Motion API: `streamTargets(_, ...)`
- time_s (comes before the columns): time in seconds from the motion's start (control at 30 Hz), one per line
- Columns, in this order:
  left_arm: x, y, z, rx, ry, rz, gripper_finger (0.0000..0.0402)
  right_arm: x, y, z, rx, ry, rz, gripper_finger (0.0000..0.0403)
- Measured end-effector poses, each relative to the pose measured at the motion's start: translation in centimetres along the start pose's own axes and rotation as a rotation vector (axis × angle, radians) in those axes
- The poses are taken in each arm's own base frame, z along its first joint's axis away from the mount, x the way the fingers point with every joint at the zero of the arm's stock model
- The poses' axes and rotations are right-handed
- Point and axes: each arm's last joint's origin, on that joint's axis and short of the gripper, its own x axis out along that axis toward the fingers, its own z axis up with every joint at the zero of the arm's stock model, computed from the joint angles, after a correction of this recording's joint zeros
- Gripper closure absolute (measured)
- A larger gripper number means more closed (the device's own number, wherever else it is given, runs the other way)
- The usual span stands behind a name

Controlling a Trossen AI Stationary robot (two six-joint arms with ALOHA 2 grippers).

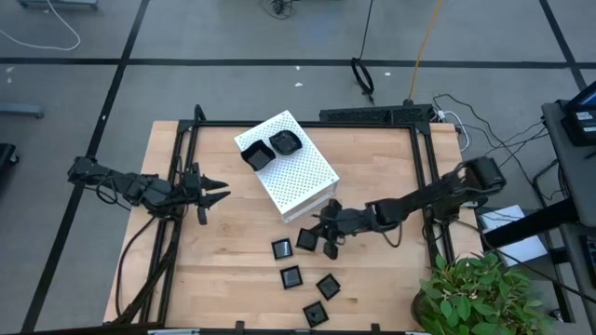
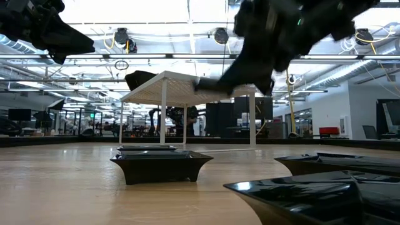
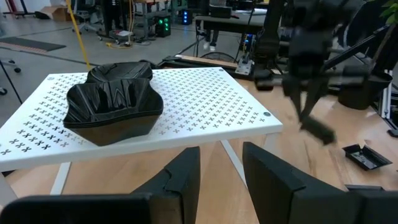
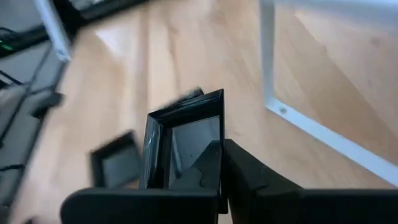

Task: Pick & Place Mini shaped plates
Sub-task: Put the square plate on the shelf, then stack the square plate on top of the other square plate on the shelf

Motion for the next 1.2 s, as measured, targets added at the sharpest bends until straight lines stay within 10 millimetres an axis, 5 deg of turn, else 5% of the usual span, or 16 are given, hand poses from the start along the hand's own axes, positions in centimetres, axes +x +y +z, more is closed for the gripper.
streamTargets(0.2,0.0,0.0,0.0,0.000,0.000,0.000,0.0279,-3.6,1.0,2.9,-0.035,-0.129,0.066,0.0401)
streamTargets(0.4,0.0,0.0,0.0,0.000,0.000,0.000,0.0279,-5.9,-1.9,6.1,0.001,-0.280,-0.056,0.0402)
streamTargets(0.73,0.0,0.0,0.0,0.000,0.000,0.000,0.0279,-5.6,-10.1,7.3,0.103,-0.226,-0.336,0.0402)
streamTargets(1.2,0.0,0.0,0.0,0.000,-0.001,0.000,0.0279,-5.5,-11.1,7.7,0.110,-0.246,-0.359,0.0338)
